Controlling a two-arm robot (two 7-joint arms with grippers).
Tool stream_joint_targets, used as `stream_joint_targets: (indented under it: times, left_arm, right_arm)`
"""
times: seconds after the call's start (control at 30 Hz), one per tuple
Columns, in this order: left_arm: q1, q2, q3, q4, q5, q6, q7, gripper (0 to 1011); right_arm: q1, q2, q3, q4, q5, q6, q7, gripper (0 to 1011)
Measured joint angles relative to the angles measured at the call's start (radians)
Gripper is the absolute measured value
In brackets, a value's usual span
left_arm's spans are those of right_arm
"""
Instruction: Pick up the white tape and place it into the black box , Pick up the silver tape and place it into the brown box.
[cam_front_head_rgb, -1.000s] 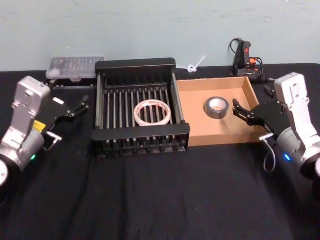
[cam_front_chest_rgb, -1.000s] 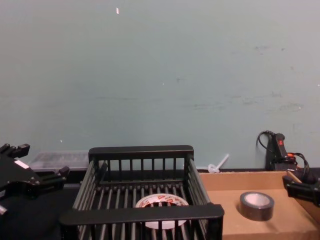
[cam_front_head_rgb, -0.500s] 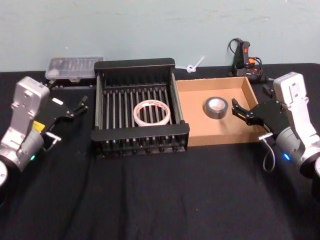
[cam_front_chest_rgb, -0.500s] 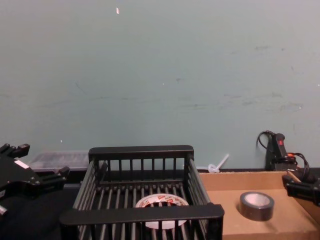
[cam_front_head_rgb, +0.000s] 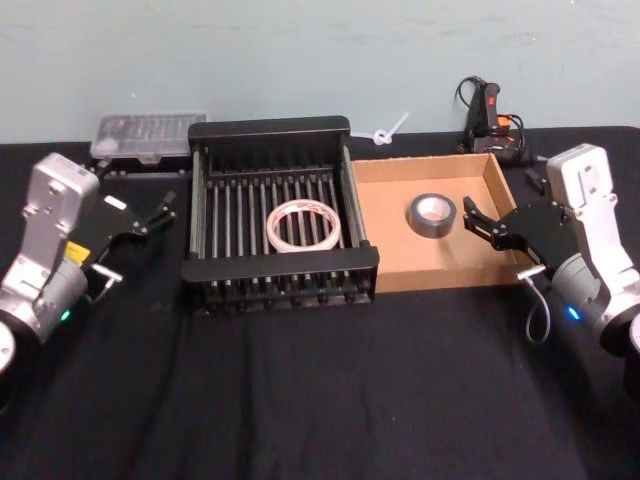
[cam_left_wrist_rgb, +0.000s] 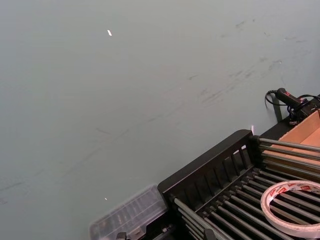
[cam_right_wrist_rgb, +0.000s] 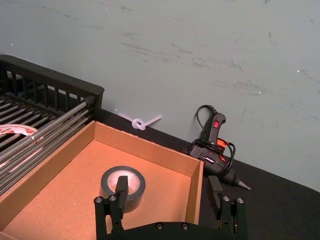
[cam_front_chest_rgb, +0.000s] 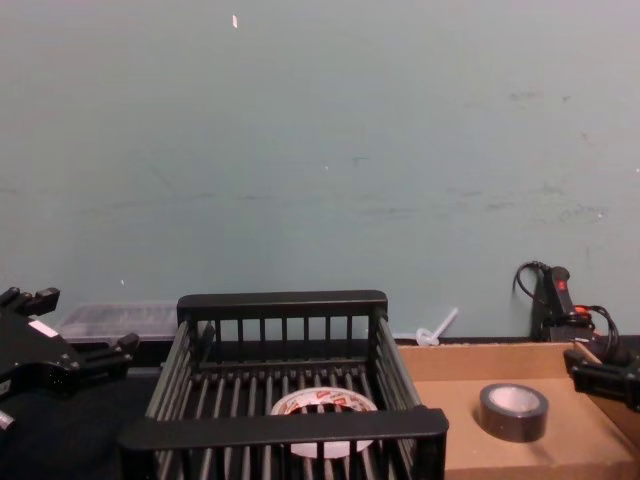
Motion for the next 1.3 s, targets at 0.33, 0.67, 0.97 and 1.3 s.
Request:
stream_joint_targets:
  times: [0.33, 0.67, 0.97, 1.3]
  left_arm:
    - [0.0, 0.0, 0.0, 0.0, 0.0, 0.0, 0.0, 1001]
    - [0.0, 0.0, 0.0, 0.0, 0.0, 0.0, 0.0, 1001]
    - [0.0, 0.0, 0.0, 0.0, 0.0, 0.0, 0.0, 1001]
    - [0.0, 0.0, 0.0, 0.0, 0.0, 0.0, 0.0, 1001]
  right_arm:
    - [0.0, 0.0, 0.0, 0.0, 0.001, 0.0, 0.0, 1002]
    - [0.0, 0.0, 0.0, 0.0, 0.001, 0.0, 0.0, 1002]
    - [0.0, 0.0, 0.0, 0.0, 0.001, 0.0, 0.0, 1002]
    - [0.0, 0.0, 0.0, 0.0, 0.001, 0.0, 0.0, 1002]
